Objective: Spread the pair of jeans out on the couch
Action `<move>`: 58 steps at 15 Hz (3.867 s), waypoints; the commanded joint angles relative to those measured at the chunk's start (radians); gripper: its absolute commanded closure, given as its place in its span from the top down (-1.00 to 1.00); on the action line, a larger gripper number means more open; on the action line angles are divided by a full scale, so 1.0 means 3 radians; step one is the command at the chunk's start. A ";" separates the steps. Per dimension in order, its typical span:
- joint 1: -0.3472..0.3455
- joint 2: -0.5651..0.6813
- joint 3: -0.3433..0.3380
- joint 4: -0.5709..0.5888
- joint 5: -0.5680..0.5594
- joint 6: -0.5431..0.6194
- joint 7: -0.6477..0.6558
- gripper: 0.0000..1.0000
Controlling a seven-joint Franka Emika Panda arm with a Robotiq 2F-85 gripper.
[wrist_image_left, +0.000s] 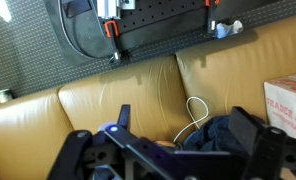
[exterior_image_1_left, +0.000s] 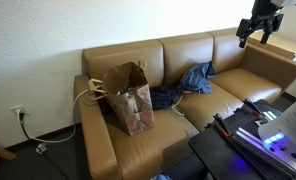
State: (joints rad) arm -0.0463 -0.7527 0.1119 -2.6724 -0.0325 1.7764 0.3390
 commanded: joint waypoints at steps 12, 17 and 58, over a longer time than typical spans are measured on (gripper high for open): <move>-0.0551 0.0566 -0.0118 0.0029 -0.0566 0.0106 0.0973 1.00; -0.0759 0.0929 -0.0171 0.0132 -0.0700 0.0201 0.1588 1.00; -0.0494 0.4231 -0.1038 0.1185 0.1039 0.4866 0.3514 1.00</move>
State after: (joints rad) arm -0.1954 0.4067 -0.2272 -2.4037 0.1894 3.1262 1.4122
